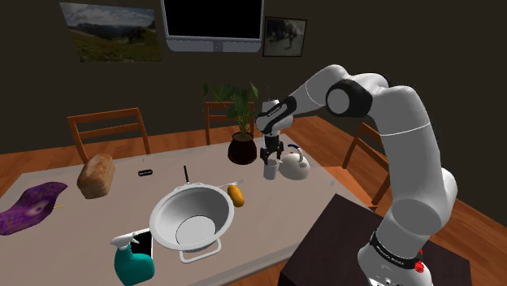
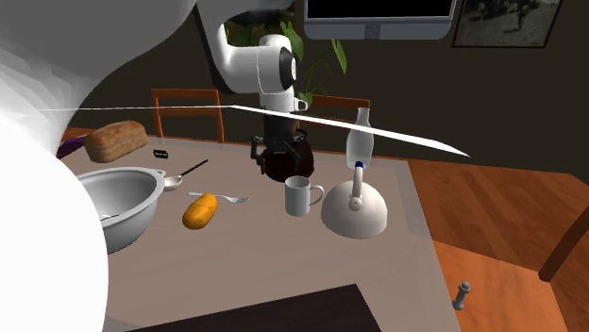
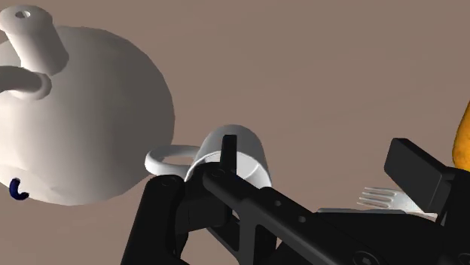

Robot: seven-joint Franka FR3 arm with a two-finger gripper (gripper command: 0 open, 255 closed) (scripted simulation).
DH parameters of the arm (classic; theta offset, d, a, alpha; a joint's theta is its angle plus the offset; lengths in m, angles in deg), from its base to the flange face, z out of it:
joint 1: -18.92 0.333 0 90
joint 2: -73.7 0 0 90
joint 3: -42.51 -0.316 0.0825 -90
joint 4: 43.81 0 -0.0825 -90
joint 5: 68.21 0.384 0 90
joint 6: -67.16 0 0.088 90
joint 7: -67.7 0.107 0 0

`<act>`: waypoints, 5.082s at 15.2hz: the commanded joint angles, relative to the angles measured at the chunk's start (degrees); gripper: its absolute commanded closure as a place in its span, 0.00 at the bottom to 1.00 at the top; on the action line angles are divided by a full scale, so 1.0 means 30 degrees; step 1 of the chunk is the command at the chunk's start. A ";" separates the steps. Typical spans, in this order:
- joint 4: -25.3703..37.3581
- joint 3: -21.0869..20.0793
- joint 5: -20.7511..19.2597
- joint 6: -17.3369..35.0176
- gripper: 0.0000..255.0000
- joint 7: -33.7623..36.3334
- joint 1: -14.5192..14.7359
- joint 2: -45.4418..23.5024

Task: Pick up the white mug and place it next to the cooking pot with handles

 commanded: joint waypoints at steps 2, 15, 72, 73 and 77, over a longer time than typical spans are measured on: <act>0.2935 -0.0133 0.0221 -0.0424 0.00 -0.0052 -0.0366 -0.2490; 0.6333 -0.0366 0.0494 0.0116 0.00 -0.0139 -0.0922 -0.6391; 0.4231 0.0198 -0.0322 -0.5197 1.00 0.0412 0.0004 0.1040; 0.3113 0.0179 -0.0394 -0.4775 1.00 0.0646 0.0266 0.1737; -0.0840 0.0021 -0.0681 -0.3354 1.00 0.1690 0.1247 0.4281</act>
